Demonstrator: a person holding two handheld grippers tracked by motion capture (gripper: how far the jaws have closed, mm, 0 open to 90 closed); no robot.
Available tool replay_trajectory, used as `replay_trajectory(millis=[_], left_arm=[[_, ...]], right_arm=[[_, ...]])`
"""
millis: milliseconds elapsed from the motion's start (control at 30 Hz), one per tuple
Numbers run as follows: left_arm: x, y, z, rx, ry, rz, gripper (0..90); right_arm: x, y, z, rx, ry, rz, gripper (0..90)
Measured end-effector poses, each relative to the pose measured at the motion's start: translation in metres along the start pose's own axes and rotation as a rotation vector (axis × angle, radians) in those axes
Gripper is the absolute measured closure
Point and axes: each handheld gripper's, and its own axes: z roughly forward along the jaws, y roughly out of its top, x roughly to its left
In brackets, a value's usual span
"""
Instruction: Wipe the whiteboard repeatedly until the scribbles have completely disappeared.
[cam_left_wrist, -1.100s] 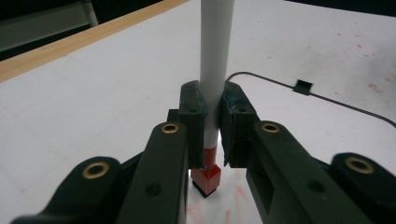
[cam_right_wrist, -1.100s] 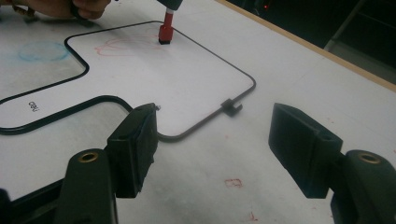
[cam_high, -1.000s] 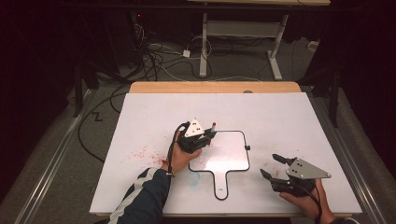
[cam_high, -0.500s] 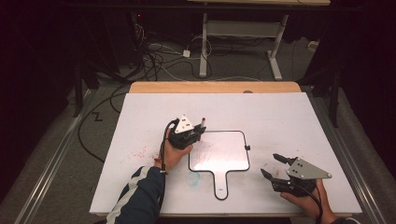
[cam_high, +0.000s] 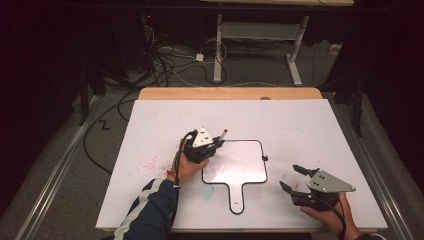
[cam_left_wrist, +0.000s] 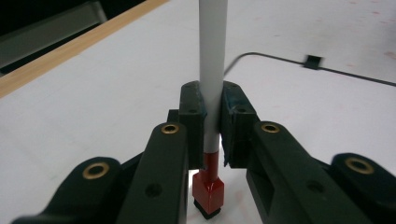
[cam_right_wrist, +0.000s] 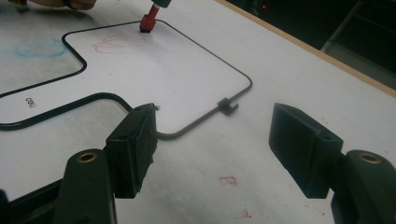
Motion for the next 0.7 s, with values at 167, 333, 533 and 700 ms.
replay_trajectory(millis=[167,333,533,700], left_arm=[[0.012,-0.006,0.0,-0.039,0.005,-0.092,78.7],[0.001,-0.002,0.005,-0.049,-0.073,-0.103,78.7],[-0.029,0.005,0.014,-0.043,-0.178,-0.032,78.7],[-0.036,0.007,0.015,-0.04,-0.206,0.002,78.7]], right_arm=[[0.001,0.001,0.001,0.001,0.005,-0.005,33.2],[0.001,0.001,0.003,0.003,0.006,-0.008,33.2],[0.001,0.0,0.002,0.003,0.009,-0.006,33.2],[0.002,0.0,0.003,0.012,0.014,-0.012,33.2]])
